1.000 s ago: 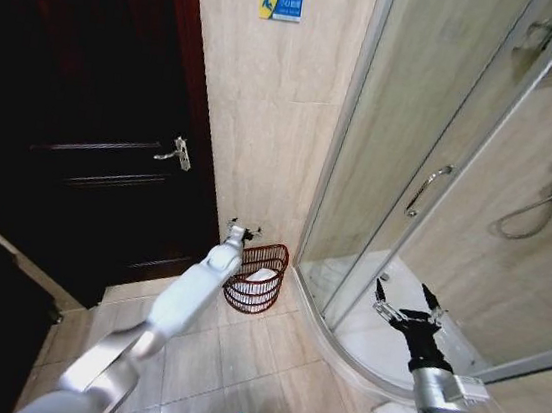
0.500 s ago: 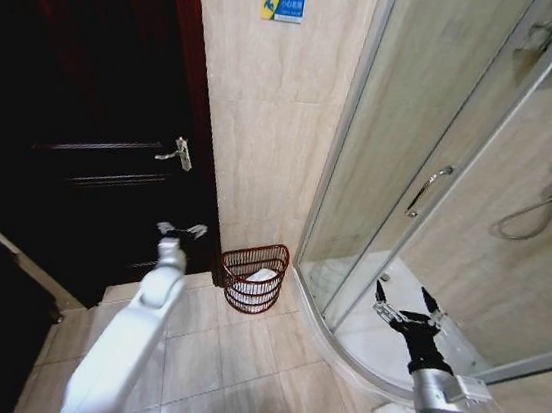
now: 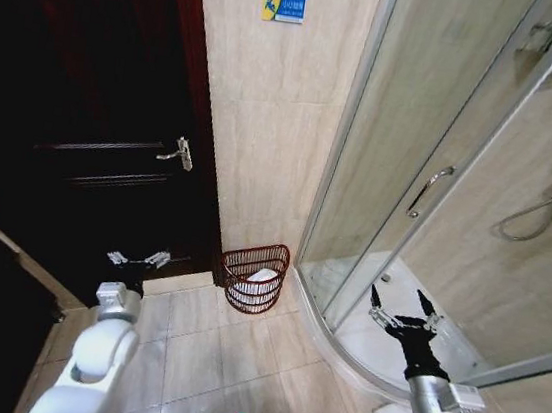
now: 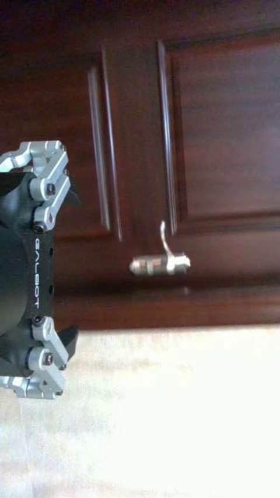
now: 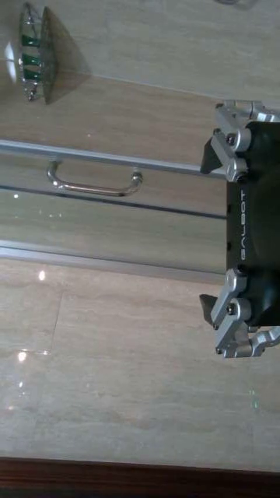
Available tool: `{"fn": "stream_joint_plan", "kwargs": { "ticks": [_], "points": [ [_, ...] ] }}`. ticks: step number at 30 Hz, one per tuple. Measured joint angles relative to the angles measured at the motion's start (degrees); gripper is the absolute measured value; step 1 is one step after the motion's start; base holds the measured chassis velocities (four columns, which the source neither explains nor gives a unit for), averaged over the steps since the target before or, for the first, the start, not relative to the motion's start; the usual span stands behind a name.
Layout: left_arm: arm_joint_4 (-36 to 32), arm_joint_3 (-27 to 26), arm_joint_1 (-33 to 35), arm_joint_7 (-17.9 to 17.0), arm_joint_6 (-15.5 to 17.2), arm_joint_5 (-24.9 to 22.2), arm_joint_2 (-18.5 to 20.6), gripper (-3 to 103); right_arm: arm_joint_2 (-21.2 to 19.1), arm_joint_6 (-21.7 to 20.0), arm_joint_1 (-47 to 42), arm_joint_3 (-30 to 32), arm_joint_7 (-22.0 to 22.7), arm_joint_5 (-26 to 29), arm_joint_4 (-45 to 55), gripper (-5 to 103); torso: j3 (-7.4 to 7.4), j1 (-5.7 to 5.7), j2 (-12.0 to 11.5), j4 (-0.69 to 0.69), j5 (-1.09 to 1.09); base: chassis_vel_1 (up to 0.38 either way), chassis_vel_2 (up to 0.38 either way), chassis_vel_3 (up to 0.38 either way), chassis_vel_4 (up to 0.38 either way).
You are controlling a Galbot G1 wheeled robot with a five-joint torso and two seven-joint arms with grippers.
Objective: Discard the used towel into the hamper.
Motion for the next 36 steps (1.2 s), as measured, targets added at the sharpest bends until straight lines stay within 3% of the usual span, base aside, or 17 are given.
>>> {"fn": "stream_joint_plan", "kwargs": {
  "ticks": [10,36],
  "points": [
    [-1.6,6.9,-1.31,-3.56,2.5,3.46,-0.96,100,0.03,0.79,-1.46,0.44,-0.67,-0.15,0.91,100,0.0,0.01,0.0,0.0,0.0,0.0,0.0,0.0,0.0],
    [-3.72,4.2,2.49,-2.82,0.81,3.81,0.14,100,0.05,2.81,-3.15,1.34,-0.93,1.16,0.82,100,0.0,-0.01,-0.01,0.01,0.0,0.029,-0.025,-0.03,0.032]
  ]
}}
